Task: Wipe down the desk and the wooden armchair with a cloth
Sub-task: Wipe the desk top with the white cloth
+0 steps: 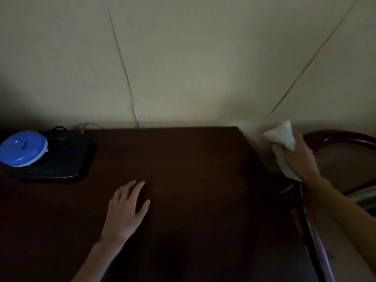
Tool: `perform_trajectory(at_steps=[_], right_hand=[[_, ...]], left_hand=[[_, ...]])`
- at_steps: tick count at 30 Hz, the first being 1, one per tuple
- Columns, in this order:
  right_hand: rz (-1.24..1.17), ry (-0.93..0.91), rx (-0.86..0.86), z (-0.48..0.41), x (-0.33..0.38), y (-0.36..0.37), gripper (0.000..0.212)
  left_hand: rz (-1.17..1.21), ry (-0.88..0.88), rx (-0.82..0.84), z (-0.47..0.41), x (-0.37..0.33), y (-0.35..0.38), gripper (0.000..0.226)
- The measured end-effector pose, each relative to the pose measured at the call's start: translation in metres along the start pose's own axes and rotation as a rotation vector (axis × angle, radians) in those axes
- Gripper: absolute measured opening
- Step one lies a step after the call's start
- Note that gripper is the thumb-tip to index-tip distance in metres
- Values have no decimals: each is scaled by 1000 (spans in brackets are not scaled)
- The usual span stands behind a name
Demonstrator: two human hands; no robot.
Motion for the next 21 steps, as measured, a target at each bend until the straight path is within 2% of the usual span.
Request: perform_trajectory(at_steps=[3,6,10,12,15,18,21], right_hand=[[47,-49,91,-22,28,74,53],[263,-38,223,-19,42,144,63],[379,-23,342,-23,49,176,78],[294,-11,461,-32,53,176,76],[-43,133,394,-50,52,159,71],[187,63,232,-61,60,171,58],[354,42,104,-55,61,187,69]], left_hand=[[-158,50,58,-12,3,11,69],[-185,53,25,-16,3,15,71],[-192,86,-38,-12,5,19,71],[-198,101,-69,-11,3,16,71],[-200,100,-104,-10,0,16,68],[-218,87,-141,-12,0,17,67],[-236,89,-186,-14,1,18,66]])
Point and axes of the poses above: each hand's wrist, its own z-axis away from the middle knuckle, its own y-axis out of the palm, x = y × z, the point moved 7 cm from there along -z, towards the middle knuckle, and after that the axes turned 3 degrees about z, right-handed, at the moved point
